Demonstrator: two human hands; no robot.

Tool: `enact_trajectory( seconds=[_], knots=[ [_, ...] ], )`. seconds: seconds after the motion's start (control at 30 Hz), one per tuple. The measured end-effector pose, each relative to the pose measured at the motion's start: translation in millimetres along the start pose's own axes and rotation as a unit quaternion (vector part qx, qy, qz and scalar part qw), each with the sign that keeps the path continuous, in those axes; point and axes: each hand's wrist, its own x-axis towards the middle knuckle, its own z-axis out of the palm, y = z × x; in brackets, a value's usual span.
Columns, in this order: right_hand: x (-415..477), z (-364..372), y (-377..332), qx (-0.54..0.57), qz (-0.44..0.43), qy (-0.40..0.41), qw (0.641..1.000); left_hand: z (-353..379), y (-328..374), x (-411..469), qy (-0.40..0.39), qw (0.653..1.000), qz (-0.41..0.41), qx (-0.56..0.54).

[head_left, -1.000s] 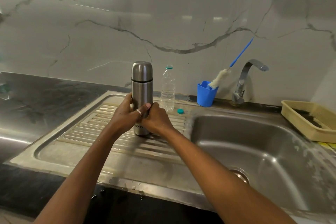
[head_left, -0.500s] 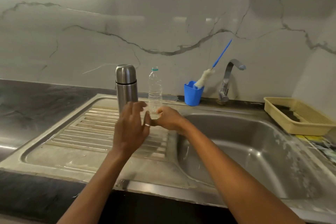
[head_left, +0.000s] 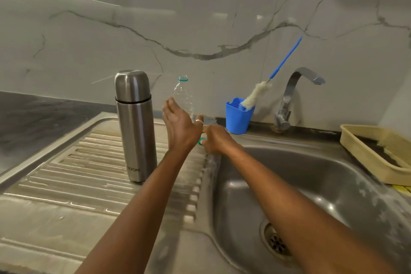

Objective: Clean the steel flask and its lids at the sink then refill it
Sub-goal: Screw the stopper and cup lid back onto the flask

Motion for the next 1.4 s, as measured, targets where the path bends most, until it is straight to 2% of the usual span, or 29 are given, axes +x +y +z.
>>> enact_trajectory(
  seconds=[0.17, 0.4, 0.47, 0.57, 0.67, 0.73, 0.8, 0.93, 1.17, 1.27, 1.4],
  knots=[
    [19.9, 2.8, 7.1, -0.035, -0.025, -0.043, 0.998, 13.8, -9.4, 31.9, -0.037, 0.997, -0.057, -0.043],
    [29.4, 2.4, 6.9, -0.056, -0.044, -0.029, 0.997, 22.0, -24.5, 42.2, -0.023, 0.994, -0.060, -0.092],
    [32.5, -14.0, 2.5, -0.047, -0.035, 0.015, 0.998, 22.7, -27.2, 43.2, -0.016, 0.995, -0.049, -0.083],
    [39.9, -61.1, -11.9, 0.011, -0.036, 0.121, 0.992, 21.2, -29.7, 42.7, -0.017, 0.997, -0.031, -0.065],
    [40.1, -112.7, -41.0, 0.080, -0.090, 0.186, 0.975, 20.1, -30.4, 41.0, -0.028, 0.997, -0.026, -0.070],
    [40.1, -133.5, -61.5, 0.102, -0.130, 0.169, 0.972, 20.2, -30.0, 41.4, -0.034, 0.996, -0.031, -0.074],
    [44.1, -143.0, -76.4, 0.055, -0.154, 0.138, 0.977, 21.2, -30.3, 42.5, -0.039, 0.996, -0.035, -0.070],
    [49.4, -143.9, -86.9, 0.010, -0.166, 0.071, 0.984, 20.5, -31.9, 43.2, -0.052, 0.996, -0.034, -0.056],
    [55.8, -149.8, -95.6, -0.050, -0.165, 0.031, 0.985, 20.0, -34.9, 45.3, -0.067, 0.994, -0.039, -0.074],
    [57.9, -150.6, -98.7, -0.101, -0.154, 0.047, 0.982, 20.3, -35.3, 45.5, -0.068, 0.994, -0.040, -0.077],
    [62.4, -137.3, -97.3, -0.129, -0.127, 0.109, 0.977, 20.0, -36.4, 45.9, -0.073, 0.994, -0.039, -0.074]
  ],
)
